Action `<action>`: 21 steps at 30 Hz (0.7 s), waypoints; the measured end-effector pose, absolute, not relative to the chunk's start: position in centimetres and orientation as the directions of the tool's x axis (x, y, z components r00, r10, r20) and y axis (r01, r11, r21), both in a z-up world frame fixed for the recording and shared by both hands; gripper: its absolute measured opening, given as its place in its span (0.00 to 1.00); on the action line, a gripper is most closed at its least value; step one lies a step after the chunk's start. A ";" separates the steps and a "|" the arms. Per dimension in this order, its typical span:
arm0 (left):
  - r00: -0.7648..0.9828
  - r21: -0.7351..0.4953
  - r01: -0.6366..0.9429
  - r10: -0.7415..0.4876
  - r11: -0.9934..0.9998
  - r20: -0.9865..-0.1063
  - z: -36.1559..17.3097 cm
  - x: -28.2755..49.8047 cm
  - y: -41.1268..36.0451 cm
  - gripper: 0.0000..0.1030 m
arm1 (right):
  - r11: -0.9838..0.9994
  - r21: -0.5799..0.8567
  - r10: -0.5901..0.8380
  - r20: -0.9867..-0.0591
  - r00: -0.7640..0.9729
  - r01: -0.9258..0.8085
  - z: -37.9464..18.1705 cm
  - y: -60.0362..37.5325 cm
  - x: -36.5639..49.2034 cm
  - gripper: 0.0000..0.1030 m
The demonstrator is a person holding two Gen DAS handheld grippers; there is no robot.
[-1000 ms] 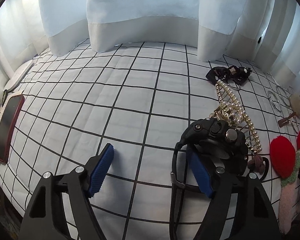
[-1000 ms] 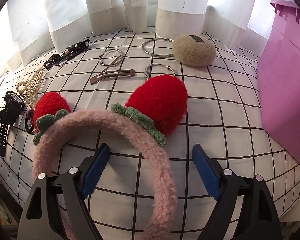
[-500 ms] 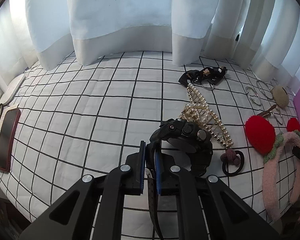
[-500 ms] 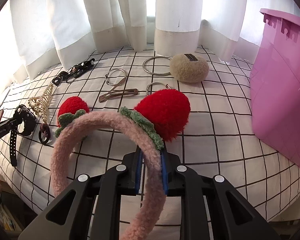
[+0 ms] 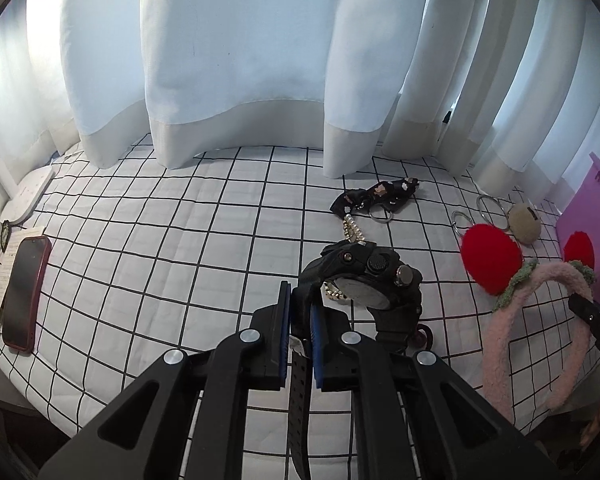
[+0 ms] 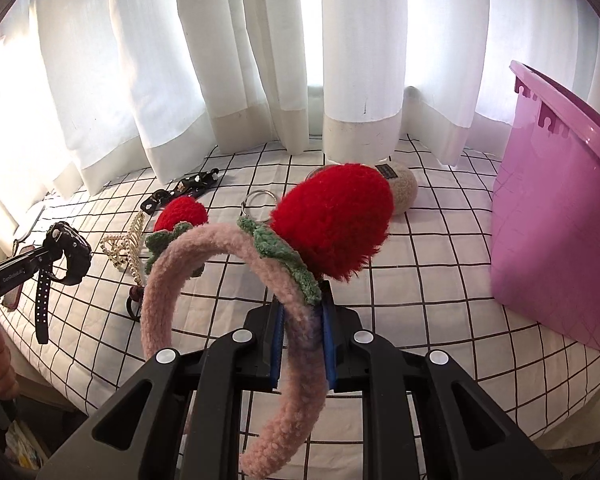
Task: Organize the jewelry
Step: 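Carry the watch and headband into the pink tub and open both grippers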
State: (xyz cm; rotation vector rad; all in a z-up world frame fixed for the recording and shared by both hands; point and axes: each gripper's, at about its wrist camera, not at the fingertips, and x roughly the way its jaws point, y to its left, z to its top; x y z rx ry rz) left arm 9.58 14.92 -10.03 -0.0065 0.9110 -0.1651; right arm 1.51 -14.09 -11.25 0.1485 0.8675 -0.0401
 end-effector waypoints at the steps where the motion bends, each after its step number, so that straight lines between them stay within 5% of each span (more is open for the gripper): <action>1: 0.609 -0.076 0.146 -0.150 0.986 -0.779 -9.4 9.4 14.8 0.09 | 0.989 0.111 0.022 -0.754 0.656 0.095 -10.7 -14.1 1.4 0.15; 21: 0.646 -0.117 0.482 -0.443 0.868 -0.622 2.6 7.1 1.1 0.09 | 0.941 0.113 -0.211 -0.542 0.813 0.320 2.7 -24.1 -6.2 0.15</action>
